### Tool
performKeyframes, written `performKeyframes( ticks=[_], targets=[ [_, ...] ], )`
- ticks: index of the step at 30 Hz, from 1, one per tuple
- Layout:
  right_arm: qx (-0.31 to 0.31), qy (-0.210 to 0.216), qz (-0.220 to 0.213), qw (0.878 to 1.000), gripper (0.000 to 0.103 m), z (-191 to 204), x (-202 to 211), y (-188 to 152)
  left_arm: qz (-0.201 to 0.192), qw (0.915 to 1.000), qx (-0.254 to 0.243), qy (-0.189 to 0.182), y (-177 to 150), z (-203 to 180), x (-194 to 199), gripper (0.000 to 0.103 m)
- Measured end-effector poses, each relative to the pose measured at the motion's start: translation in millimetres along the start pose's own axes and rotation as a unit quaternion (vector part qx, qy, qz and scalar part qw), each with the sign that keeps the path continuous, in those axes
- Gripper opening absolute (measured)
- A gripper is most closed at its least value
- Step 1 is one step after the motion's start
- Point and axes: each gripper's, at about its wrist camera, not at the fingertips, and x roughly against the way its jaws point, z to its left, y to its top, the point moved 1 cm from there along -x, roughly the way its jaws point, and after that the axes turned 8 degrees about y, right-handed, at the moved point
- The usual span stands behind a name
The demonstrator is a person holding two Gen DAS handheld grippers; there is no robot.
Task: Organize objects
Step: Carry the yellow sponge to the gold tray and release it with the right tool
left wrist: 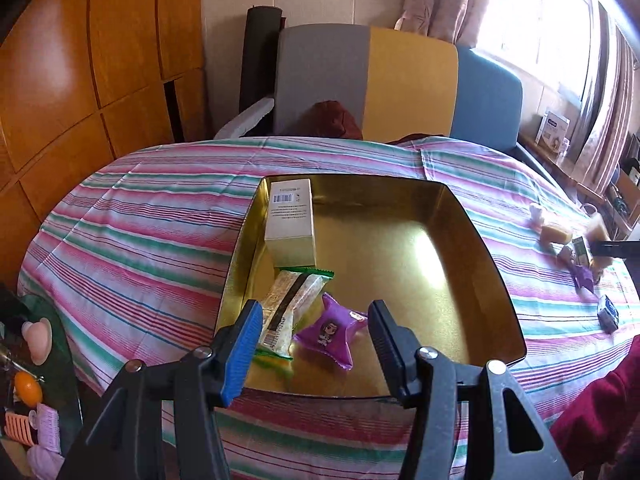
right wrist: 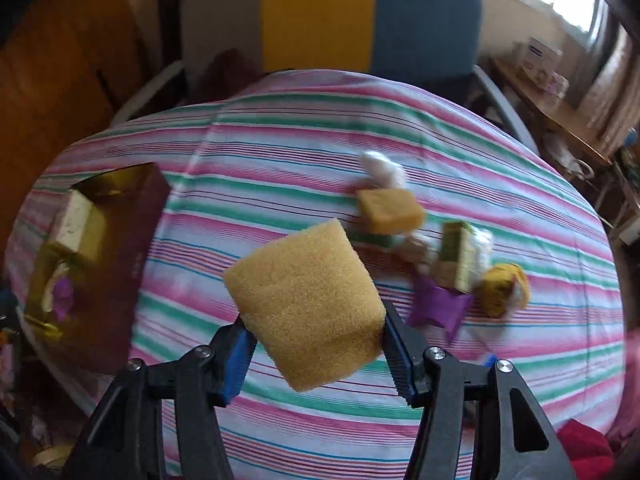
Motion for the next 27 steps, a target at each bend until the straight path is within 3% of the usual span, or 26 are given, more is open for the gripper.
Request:
performKeyframes(
  ticks=[7,10,14,20,23,25,27],
  targets=[
    [0.095,0.135,0.001,0.986,0.06,155,-27,12,0.006,0.9997,0.025,0.003,0,19,3,0.055],
    [0.131,0.159,0.015,0.978,0.06,213,-53,15,0.027,0.9982,0.054,0.005,-4,37,-3,0.055],
    [0.145,0.162,0.057,0.974,0.061,262,-104,13,0.037,0.9968,0.07,0.007,-10,54,-8,0.055],
    [0.151,0.133,0.095,0.975,0.066,302,-171,10,0.044,0.9955,0.084,0.008,-17,75,-18,0.055],
    [0.14,0.172,0.106,0.969,0.071,311,-184,8,0.053,0.9949,0.086,0.007,-18,82,-26,0.055],
    [0.135,0.205,0.111,0.963,0.08,314,-186,7,0.062,0.9942,0.088,0.007,-16,85,-31,0.055],
    [0.13,0.215,0.105,0.962,0.081,313,-182,8,0.065,0.9942,0.086,-0.003,-11,88,-34,0.054]
  ],
)
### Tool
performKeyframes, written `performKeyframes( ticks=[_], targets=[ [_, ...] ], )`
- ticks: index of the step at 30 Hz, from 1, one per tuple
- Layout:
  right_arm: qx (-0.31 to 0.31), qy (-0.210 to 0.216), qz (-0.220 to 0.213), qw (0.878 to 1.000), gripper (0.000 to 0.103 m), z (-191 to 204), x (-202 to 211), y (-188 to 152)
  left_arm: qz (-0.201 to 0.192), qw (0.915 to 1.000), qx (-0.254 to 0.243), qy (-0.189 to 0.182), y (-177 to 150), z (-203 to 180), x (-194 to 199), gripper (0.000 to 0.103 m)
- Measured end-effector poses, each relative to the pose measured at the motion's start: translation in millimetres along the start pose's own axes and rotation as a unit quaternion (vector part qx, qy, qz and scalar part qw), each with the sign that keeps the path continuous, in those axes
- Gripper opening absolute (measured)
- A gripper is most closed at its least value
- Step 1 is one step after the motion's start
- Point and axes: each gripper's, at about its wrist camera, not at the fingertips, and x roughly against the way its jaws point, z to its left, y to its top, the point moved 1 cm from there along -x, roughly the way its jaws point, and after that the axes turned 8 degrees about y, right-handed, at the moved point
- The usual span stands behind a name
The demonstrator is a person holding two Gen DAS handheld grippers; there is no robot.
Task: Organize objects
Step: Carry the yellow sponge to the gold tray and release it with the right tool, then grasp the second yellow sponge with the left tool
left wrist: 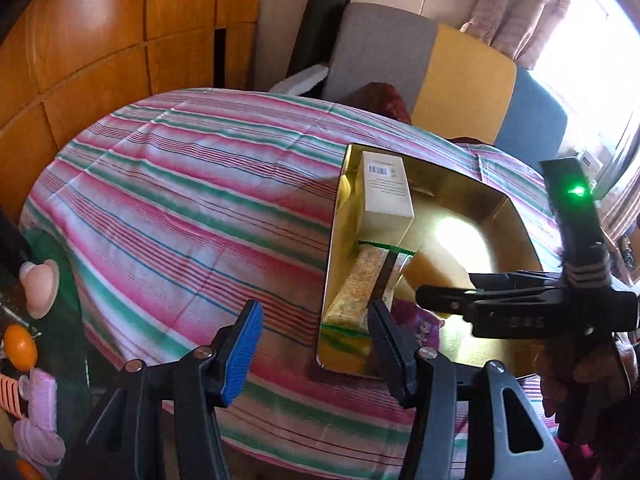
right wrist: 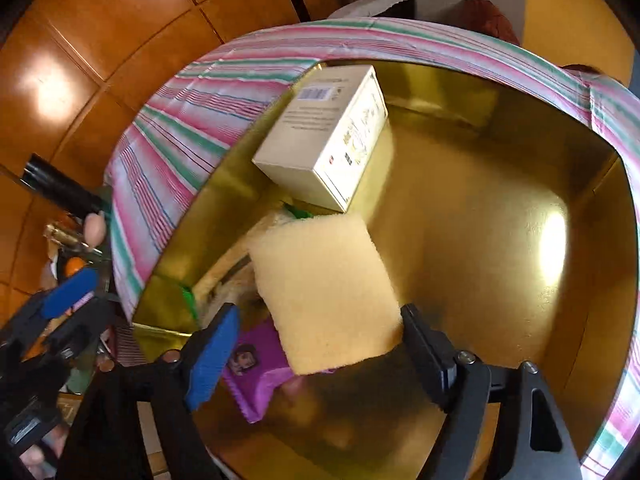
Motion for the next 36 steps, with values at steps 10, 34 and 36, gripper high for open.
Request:
performKeyframes(
  ticks=[10,34,36],
  targets=[
    [-0.039,-0.031,-0.086,0.995,0.088,-18,73,-18,-0.037,0.9971,-0.051,-0.043,23,-48,16,0.053],
    [-0.234,-0.232,-0.183,0.926,0.089,-195,286,-184,0.046,0.9508,-0.193,-0.237,27,-306,29,0.053],
    [-0.252,-0.251,-0.195,0.914,0.089,-215,308,-193,0.07,0.9479,-0.192,-0.245,30,-334,16,0.054]
  ],
)
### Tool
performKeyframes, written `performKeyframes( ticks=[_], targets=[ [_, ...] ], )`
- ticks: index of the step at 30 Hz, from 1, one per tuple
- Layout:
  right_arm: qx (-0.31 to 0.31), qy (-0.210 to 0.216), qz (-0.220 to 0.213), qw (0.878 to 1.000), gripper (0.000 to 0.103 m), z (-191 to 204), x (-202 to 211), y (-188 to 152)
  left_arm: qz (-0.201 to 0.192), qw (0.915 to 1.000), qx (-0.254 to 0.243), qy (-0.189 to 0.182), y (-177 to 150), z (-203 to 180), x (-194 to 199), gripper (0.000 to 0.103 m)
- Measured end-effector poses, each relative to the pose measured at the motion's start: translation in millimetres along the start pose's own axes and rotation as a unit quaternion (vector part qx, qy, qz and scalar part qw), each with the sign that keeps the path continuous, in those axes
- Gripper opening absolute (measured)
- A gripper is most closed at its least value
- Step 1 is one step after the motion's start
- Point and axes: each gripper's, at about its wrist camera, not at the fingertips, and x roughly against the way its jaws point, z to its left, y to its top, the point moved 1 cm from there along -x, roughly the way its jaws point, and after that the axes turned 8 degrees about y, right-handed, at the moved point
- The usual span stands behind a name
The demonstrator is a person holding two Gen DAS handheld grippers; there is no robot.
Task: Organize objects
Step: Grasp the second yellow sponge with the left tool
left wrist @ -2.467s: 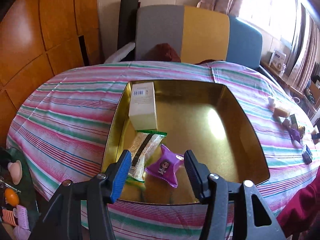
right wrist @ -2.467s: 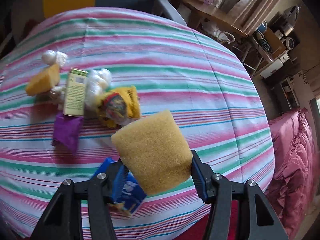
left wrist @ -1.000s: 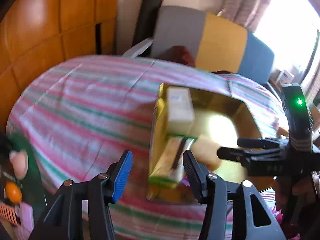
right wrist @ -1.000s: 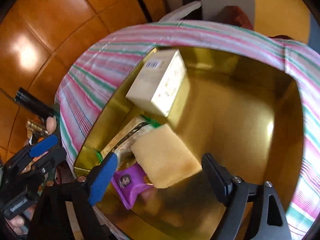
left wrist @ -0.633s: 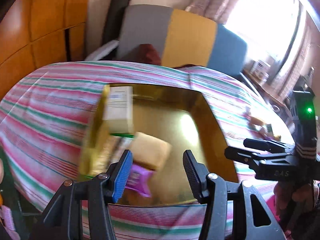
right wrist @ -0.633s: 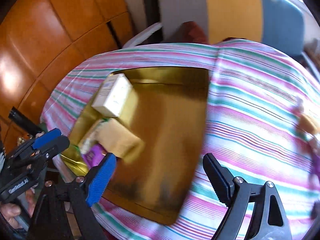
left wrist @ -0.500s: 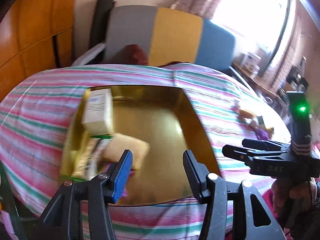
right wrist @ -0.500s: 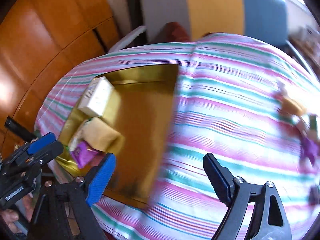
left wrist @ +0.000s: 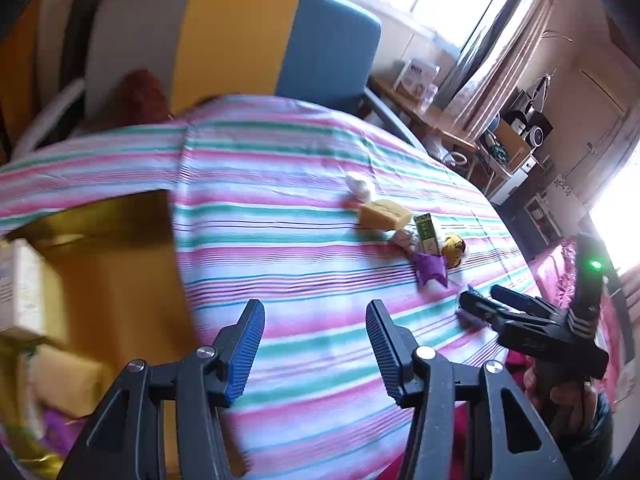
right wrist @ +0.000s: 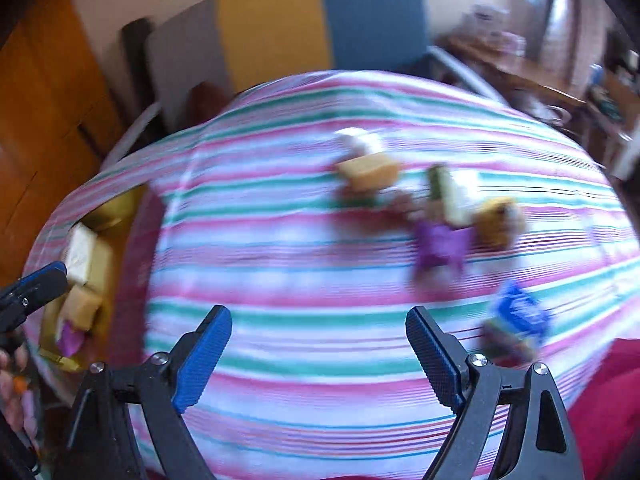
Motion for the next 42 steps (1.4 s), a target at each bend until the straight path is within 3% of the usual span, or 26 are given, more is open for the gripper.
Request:
performKeyframes(
  ticks=[4,6,13,20,27,28,29,30,32,37,42],
  targets=[
    [-0.042,-0.025,-0.032,0.998,0.09,-49,8,19,0.057,0.9974,0.017,-0.041,21,-28,-49,0.055],
    [-0.065,-0.025,-0.055,0.996,0.09,-70,10,24,0.077,0.9952,0.025,-0.055,33,-44,-74,0.065],
    [-0.147,0.043,-0.093,0.984,0.09,-101,8,23,0.132,0.9867,0.053,-0.077,74,-87,-144,0.081],
    [-0.173,0.089,-0.116,0.974,0.091,-110,15,19,0.181,0.9805,0.073,-0.023,110,-119,-210,0.084],
    [-0.182,0.122,-0.126,0.967,0.092,-113,17,17,0.218,0.9743,0.057,0.016,113,-138,-254,0.084],
    [-0.183,0.125,-0.127,0.967,0.092,-114,17,17,0.219,0.9743,0.047,0.023,112,-140,-258,0.082],
    [-0.184,0.127,-0.128,0.966,0.092,-114,17,17,0.219,0.9745,0.037,0.034,111,-140,-259,0.07],
    [-0.185,0.128,-0.129,0.966,0.092,-115,17,16,0.215,0.9752,0.029,0.042,106,-137,-259,0.065],
    [-0.189,0.128,-0.132,0.964,0.092,-116,17,16,0.205,0.9781,0.027,0.019,98,-133,-252,0.06],
    [-0.227,0.139,-0.135,0.955,0.092,-131,16,14,0.155,0.9878,-0.009,0.013,61,-110,-209,0.059],
    [-0.279,0.141,-0.144,0.939,0.092,-149,15,7,0.12,0.9907,-0.054,0.036,10,-85,-162,0.059]
  ],
)
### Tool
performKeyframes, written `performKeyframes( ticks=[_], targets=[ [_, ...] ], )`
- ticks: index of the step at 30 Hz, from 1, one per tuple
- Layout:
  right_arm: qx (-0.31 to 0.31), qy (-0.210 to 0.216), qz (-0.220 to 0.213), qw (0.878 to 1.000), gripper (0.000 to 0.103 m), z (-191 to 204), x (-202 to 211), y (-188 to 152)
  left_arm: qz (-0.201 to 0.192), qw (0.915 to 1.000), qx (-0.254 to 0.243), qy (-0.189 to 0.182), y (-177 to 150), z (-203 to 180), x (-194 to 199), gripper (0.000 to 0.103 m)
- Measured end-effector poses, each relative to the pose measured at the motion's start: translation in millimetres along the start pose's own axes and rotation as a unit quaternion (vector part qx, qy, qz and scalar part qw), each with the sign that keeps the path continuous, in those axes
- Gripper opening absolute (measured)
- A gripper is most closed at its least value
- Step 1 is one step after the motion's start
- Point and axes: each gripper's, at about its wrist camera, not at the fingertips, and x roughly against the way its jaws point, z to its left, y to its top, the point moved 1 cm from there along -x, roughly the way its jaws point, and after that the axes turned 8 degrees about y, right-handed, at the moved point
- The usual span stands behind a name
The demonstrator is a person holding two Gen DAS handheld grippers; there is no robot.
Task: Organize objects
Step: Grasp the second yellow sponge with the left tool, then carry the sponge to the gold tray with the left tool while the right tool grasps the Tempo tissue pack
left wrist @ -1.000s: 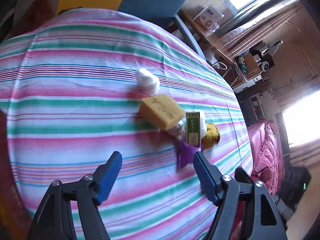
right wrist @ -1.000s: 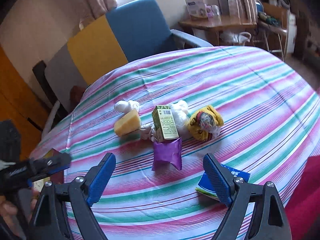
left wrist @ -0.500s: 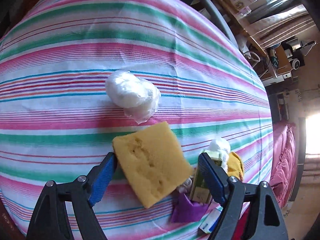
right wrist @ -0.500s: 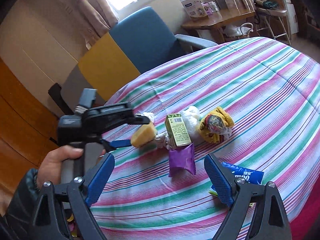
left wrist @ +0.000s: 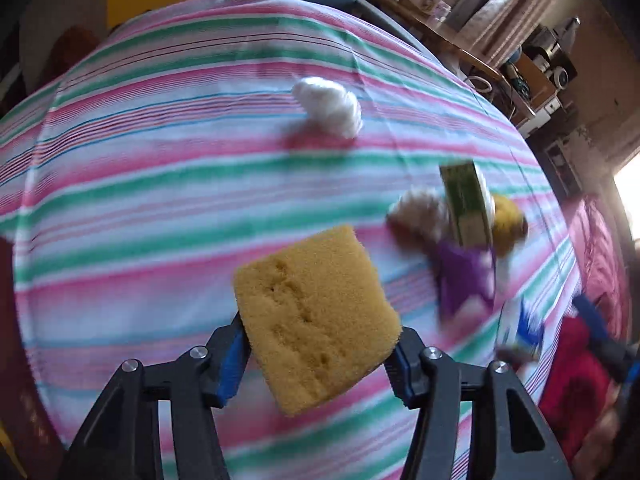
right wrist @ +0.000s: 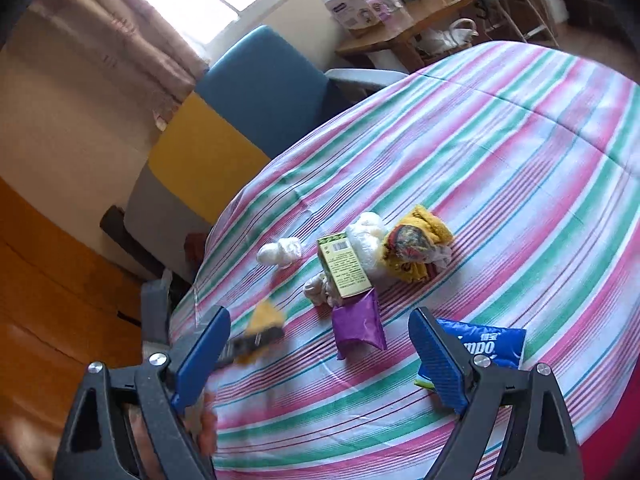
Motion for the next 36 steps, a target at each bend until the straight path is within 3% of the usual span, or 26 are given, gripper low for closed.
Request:
performKeyframes(
  ticks=[6,8,11,13,16,19,20,25,27,30,32,36],
  targets=[
    [-0.025,-0.033,-0.003,0.999,0.089,-8,-1,4,-0.04,0.9978,-0.043,0.031,-63,5,28,0.059],
    [-0.021,-0.052,0.007,0.998,0.083,-6,-3,4,-0.041,0.9973,-0.05,0.034,-81,8,30,0.059],
    [0.003,-0.078,0.028,0.997,0.073,4,-4,8,-0.066,0.9938,-0.074,0.05,-103,10,34,0.059],
    [0.043,-0.097,0.06,0.993,0.073,16,-6,9,-0.072,0.9932,-0.077,0.05,-108,10,35,0.059],
    [0.132,-0.151,0.14,0.97,0.073,29,-17,6,-0.077,0.9929,-0.08,0.042,-109,13,36,0.059],
    [0.235,-0.212,0.246,0.916,0.077,29,-39,-10,-0.081,0.9934,-0.075,0.032,-112,15,39,0.059],
    [0.214,-0.261,0.243,0.909,0.078,25,-45,-15,-0.083,0.9935,-0.073,0.028,-113,16,39,0.059],
    [0.252,-0.32,0.312,0.858,0.087,1,-71,-29,-0.084,0.994,-0.065,0.023,-113,16,39,0.059],
    [0.251,-0.334,0.32,0.85,0.087,-6,-76,-28,-0.085,0.994,-0.064,0.023,-113,16,39,0.059],
    [0.238,-0.336,0.327,0.851,0.084,-15,-80,-24,-0.089,0.9935,-0.066,0.025,-115,16,39,0.059],
    [0.224,-0.338,0.33,0.853,0.072,-24,-82,-21,-0.089,0.9931,-0.071,0.028,-116,15,40,0.059],
    [0.251,-0.354,0.327,0.839,0.06,-24,-83,-25,-0.093,0.9944,-0.05,0.004,-121,25,60,0.057]
  ],
)
